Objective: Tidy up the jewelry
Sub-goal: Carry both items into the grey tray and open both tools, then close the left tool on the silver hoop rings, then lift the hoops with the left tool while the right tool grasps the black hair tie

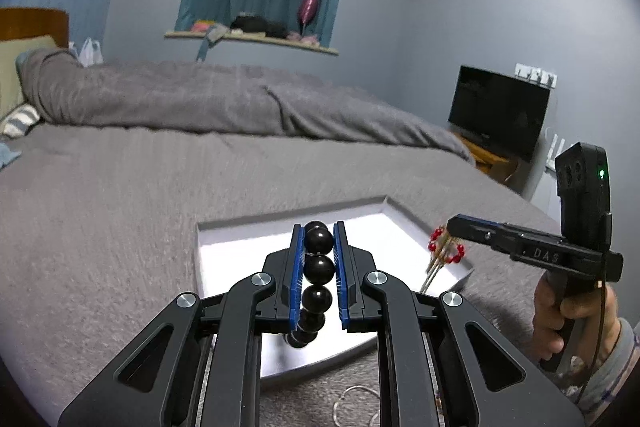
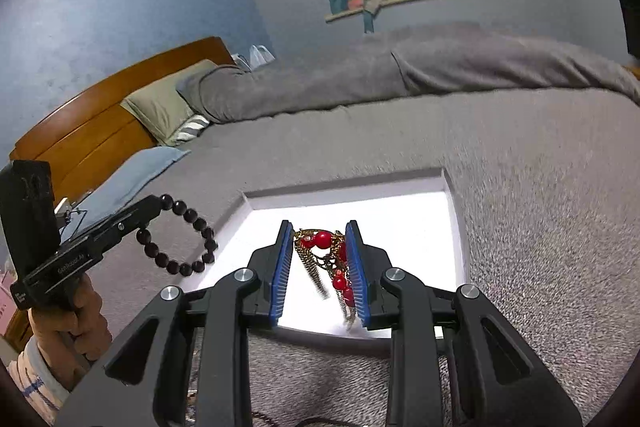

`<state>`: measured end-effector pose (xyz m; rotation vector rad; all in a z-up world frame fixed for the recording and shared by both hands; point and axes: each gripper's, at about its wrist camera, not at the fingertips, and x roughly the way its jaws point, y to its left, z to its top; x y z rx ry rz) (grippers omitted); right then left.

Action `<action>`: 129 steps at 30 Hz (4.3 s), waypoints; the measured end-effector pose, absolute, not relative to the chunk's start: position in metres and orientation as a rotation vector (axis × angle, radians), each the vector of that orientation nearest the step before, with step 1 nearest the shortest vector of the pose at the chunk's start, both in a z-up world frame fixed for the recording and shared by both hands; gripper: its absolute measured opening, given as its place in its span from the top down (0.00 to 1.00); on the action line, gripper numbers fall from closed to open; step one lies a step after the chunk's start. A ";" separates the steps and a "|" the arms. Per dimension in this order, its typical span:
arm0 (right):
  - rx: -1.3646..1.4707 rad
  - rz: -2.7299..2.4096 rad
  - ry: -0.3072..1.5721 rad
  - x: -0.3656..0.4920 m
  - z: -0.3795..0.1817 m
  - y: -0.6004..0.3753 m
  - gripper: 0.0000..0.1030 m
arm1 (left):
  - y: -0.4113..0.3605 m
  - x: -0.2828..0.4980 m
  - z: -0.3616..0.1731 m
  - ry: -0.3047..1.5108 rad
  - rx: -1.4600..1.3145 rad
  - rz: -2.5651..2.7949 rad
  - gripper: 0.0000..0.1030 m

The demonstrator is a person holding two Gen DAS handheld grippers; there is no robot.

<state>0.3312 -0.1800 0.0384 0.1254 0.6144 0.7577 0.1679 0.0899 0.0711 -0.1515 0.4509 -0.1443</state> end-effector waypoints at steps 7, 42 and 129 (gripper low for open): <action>0.110 0.696 0.717 0.351 0.010 -0.176 0.73 | 0.086 0.187 0.040 0.568 -0.134 -0.142 0.85; 0.158 0.595 0.684 0.289 -0.001 -0.242 0.39 | 0.089 0.117 0.028 0.613 -0.095 -0.178 0.31; -0.038 0.639 0.683 0.263 -0.008 -0.222 0.88 | 0.089 0.116 0.025 0.646 -0.068 -0.206 0.97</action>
